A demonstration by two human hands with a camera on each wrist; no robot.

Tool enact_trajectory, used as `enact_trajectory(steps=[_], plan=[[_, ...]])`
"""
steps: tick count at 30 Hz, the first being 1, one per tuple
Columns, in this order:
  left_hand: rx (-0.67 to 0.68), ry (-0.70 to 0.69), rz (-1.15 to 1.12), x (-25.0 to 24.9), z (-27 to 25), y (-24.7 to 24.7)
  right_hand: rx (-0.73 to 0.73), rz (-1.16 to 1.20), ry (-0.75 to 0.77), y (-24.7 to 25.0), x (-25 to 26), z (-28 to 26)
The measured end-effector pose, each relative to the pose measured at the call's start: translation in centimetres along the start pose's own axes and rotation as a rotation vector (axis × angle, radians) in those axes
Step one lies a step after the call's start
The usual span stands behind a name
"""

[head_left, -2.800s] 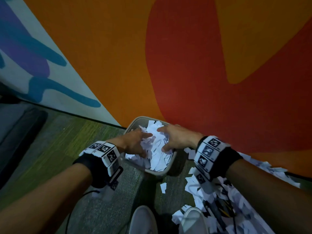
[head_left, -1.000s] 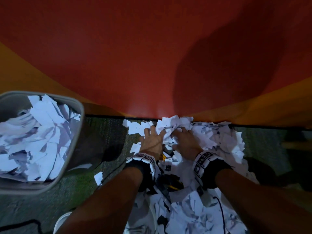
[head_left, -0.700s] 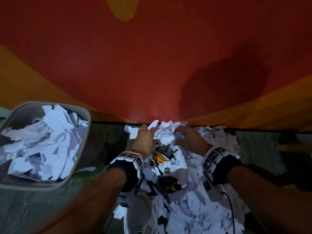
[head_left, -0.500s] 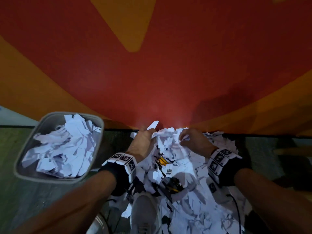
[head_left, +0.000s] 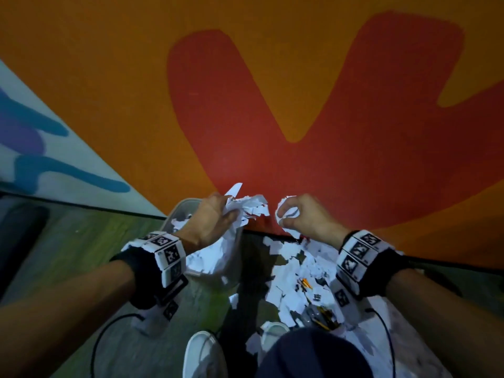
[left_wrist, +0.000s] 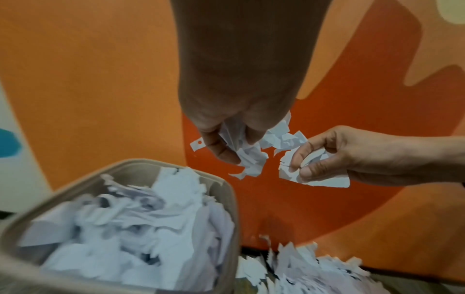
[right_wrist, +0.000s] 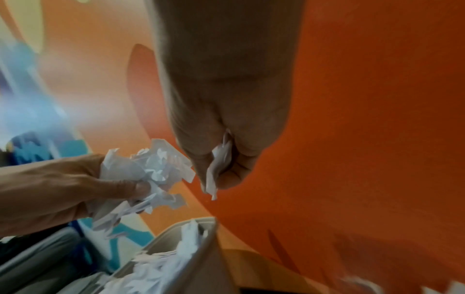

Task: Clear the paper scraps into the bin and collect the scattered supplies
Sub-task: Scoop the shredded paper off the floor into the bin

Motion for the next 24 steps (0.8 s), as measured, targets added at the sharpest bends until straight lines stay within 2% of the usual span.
enact_trajectory(steps=[4,9,11,15,19,21,24], plan=[[-0.055,0.100,0.065,4.9,-1.7,3.3,0.077,-0.012,0.046,-4.4,4.9,2.3],[-0.097,0.115,0.022,10.3,-2.9,4.3,0.173,-0.080,0.073,-9.2,9.0,4.1],[-0.040,0.131,-0.027,11.3,-3.2,3.7,0.210,-0.105,0.063,-10.7,9.6,4.5],[0.176,0.198,-0.263,12.6,-3.8,1.8,0.289,-0.151,0.039,-12.9,9.6,5.0],[0.212,0.181,-0.387,12.7,-4.2,1.9,0.283,-0.125,0.020,-12.6,9.2,5.3],[0.209,0.131,-0.336,12.6,-4.5,2.3,0.240,-0.122,0.005,-12.0,8.9,5.4],[0.264,0.082,-0.115,12.7,-4.6,1.9,0.241,-0.186,0.005,-12.4,8.3,5.5]])
Point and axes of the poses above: each hand's wrist, its own z-axis towards the middle knuckle, its own y-axis out of the back of the hand, x = y × z, the point moved 5 cm from there along z, towards the middle knuckle, and after that the axes turned 1 degree about -z, right-handed, at the moved point
